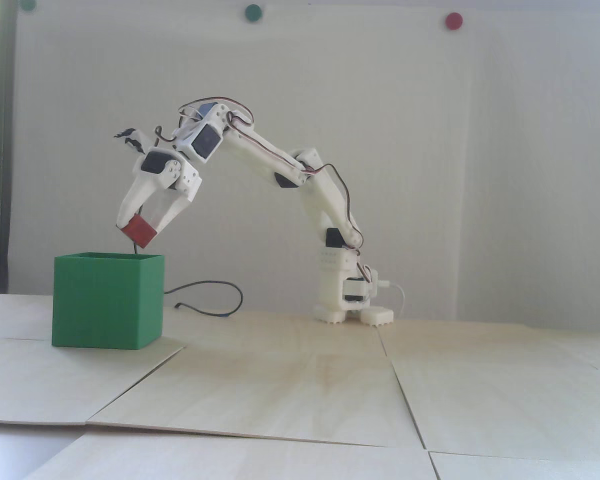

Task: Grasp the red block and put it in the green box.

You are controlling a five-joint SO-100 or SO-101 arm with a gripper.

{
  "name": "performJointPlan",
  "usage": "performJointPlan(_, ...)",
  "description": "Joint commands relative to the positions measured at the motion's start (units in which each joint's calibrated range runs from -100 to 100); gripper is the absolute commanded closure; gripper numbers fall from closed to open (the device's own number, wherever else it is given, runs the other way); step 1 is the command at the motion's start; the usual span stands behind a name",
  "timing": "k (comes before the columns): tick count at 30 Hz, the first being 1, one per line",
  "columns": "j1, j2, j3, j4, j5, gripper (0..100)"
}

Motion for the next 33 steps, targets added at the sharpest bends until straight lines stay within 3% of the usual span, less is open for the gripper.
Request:
performJointPlan(1,0.9,-2.3,-5.3,-3.7,-0.8,98)
performJointPlan(5,1.0,-2.3,-5.2,-4.8,-1.0,97)
performJointPlan(13,1.1,-2.3,-4.8,-5.2,-1.0,84)
performJointPlan(23,1.1,-2.3,-5.0,-6.2,-1.0,86)
performJointPlan(25,1.1,-2.3,-5.0,-7.3,-1.0,81)
performJointPlan(28,1.1,-2.3,-4.8,-7.0,-1.1,67)
performJointPlan(33,1.1,-2.3,-4.8,-6.9,-1.1,66)
